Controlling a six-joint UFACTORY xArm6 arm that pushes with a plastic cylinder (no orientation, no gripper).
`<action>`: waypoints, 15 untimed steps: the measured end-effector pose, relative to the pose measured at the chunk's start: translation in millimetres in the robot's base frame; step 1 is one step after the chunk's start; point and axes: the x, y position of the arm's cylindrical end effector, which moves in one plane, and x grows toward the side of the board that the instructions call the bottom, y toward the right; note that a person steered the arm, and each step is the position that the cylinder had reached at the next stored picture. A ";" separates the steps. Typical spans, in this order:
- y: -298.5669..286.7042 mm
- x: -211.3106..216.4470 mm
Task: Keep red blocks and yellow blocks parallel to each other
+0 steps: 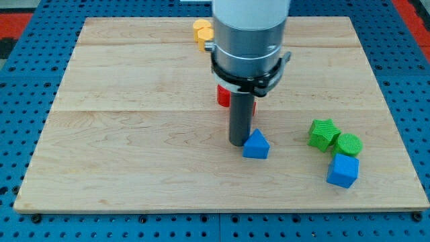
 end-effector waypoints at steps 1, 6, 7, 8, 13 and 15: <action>32.2 9.3; 14.6 -58.0; -0.5 -81.3; -17.9 -86.3; -56.7 -184.4; -53.6 -198.8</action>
